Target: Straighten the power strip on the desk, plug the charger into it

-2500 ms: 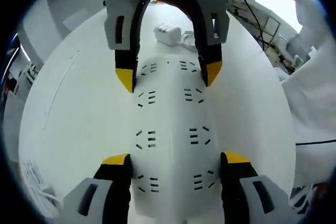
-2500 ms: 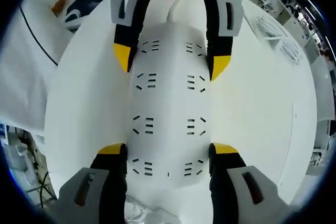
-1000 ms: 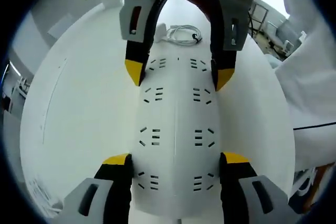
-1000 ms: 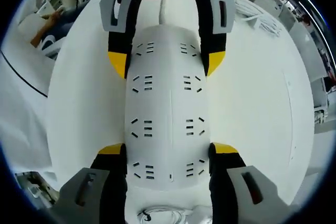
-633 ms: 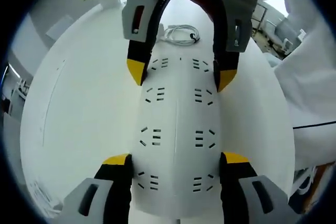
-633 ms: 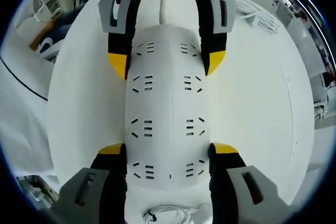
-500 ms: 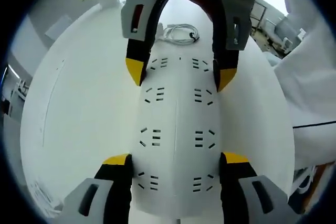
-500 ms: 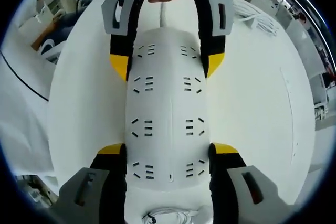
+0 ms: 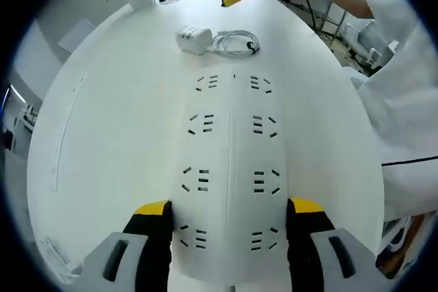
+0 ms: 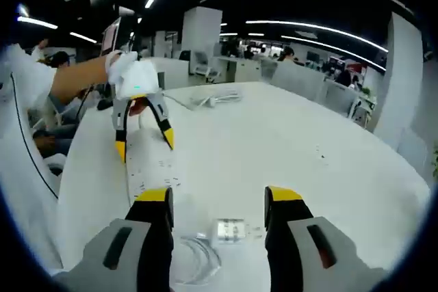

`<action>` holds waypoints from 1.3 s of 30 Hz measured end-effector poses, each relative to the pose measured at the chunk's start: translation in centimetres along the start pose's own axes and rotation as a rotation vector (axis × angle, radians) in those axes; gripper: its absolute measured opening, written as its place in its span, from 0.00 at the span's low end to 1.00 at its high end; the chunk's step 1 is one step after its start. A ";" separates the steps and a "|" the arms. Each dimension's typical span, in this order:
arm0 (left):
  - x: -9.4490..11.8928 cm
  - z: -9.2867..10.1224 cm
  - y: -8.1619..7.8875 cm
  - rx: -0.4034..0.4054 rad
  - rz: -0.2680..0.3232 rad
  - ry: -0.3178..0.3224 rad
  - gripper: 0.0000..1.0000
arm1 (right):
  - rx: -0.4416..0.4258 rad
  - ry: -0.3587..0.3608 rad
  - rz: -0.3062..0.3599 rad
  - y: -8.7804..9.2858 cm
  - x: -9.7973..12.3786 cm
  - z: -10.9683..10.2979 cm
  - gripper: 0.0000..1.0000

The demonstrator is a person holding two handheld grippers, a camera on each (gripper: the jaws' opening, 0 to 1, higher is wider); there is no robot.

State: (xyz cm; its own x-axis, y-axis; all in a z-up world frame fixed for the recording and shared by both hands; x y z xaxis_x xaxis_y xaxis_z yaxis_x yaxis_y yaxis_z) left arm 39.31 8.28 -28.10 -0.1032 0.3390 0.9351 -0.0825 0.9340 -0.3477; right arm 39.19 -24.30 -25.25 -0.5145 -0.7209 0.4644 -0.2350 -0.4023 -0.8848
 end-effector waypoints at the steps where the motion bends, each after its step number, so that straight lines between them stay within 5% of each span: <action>1: 0.0 -0.2 0.0 -0.001 -0.002 0.000 0.68 | -0.004 -0.002 -0.001 0.6 0.0 0.0 0.44; 10: -0.1 -1.4 0.3 0.005 -0.009 -0.001 0.68 | -0.018 0.010 0.040 2.0 -2.6 -1.0 0.43; 20: -0.2 -1.5 0.2 0.014 -0.007 -0.004 0.69 | 0.075 0.034 0.022 2.4 -3.7 -0.4 0.35; 39: -0.5 -2.8 0.6 0.054 0.005 -0.015 0.69 | 0.067 -0.115 0.050 3.2 -3.5 0.0 0.35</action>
State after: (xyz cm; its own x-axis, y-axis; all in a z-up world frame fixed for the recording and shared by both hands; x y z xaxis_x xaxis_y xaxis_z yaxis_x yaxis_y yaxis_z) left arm 42.07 8.97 -28.60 -0.1187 0.3420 0.9322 -0.1348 0.9246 -0.3563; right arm 40.26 -23.10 -29.72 -0.4253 -0.7995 0.4242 -0.1536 -0.3981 -0.9044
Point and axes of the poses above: the point that each gripper's makers call its tool centre point, and the gripper's own axes: x roughly backward along the fingers, z roughly to its right, y roughly out of its underside, the point moved 10 cm from there along x, roughly backward along the fingers, and after that the axes turned 5 degrees about -y, right-handed, at the moved point
